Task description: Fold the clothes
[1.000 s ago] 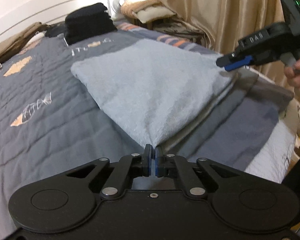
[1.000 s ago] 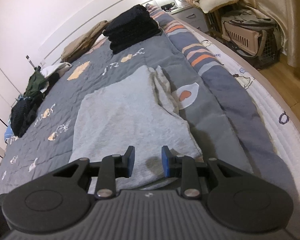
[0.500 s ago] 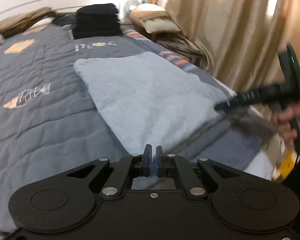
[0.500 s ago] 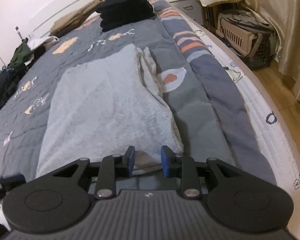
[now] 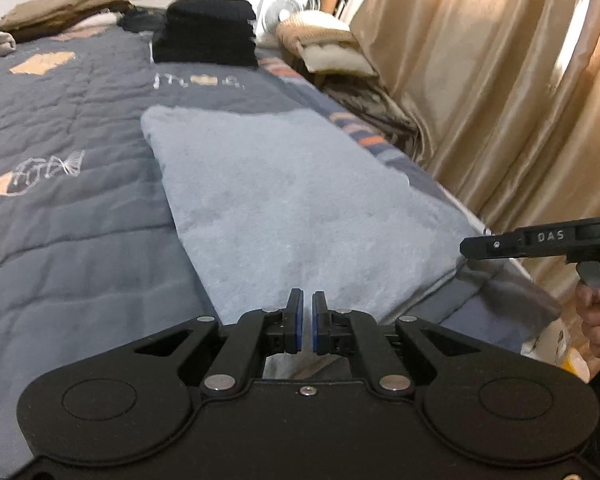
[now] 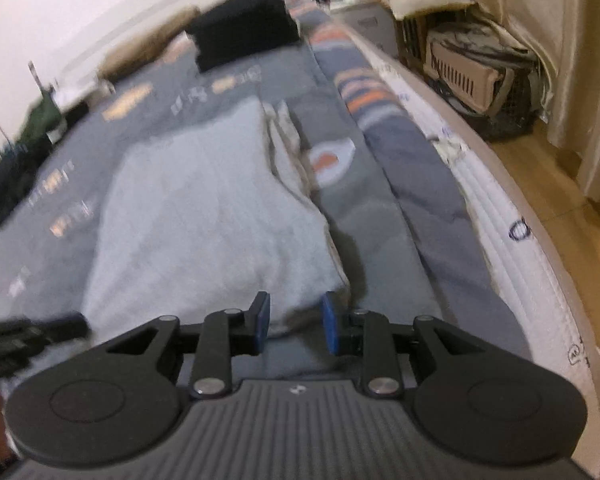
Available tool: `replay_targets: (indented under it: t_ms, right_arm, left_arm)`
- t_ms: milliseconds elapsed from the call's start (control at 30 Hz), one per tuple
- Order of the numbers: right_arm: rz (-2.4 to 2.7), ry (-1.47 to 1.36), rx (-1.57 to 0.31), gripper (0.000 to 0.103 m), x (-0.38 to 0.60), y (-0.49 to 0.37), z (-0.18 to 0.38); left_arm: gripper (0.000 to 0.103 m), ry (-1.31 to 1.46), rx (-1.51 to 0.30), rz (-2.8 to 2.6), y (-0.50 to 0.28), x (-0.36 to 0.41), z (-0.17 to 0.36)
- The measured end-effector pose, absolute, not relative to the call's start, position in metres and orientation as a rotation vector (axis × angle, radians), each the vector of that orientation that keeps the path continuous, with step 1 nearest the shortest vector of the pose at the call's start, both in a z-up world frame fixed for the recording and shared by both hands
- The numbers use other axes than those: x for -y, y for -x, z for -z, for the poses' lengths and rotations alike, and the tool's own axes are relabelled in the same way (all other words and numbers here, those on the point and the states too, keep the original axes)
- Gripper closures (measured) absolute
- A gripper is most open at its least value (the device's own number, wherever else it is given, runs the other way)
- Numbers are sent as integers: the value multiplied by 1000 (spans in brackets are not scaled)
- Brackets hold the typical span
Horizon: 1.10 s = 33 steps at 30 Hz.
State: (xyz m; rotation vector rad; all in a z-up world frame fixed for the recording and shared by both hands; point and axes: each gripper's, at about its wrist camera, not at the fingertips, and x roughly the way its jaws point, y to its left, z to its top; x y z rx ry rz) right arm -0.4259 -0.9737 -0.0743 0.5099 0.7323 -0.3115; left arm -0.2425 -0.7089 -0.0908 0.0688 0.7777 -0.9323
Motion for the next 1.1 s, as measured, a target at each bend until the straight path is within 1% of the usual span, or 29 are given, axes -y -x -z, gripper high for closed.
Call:
replay_targets:
  t_ms: [33,67,100,133,167,267,333,433,567,900,1100]
  right_arm:
    - [309,-525,-710,75,974,428,71]
    - [312,-537,-698,74,975,428,70]
    - [316,-548,-687,73,976,429,69]
    - [323,-556,-683,73,978,428,69]
    - [332,-557,-682,72,978,428,69]
    - [357,-550,-672,72,979,426,68]
    - [369,-559,-657,71,977,426,66]
    - [376,-571,-619,66,967,426,63]
    - [358,-498,-623,64,953,419,59]
    - [351,-525,-617,63,954,419,58]
    - [340,-513,-616,63,953,419,58]
  left_arm:
    - [81,-42,-766,917,242,704,86]
    - [53,8,-751,890,241,696,79]
    - [37,58,-736,862,240,688,71]
    - [15,115,-714,834,239,679,63]
    - [7,173,-685,809,238,669,53]
    - [0,249,-673,774,232,653,30]
    - [0,243,-679,738,228,653,27]
    - [0,194,-701,699,226,663,34]
    - [0,96,-745,682,225,681,48]
    - [0,-90,-689,609,217,693,71]
    - [0,-109,-709,671,215,695,79]
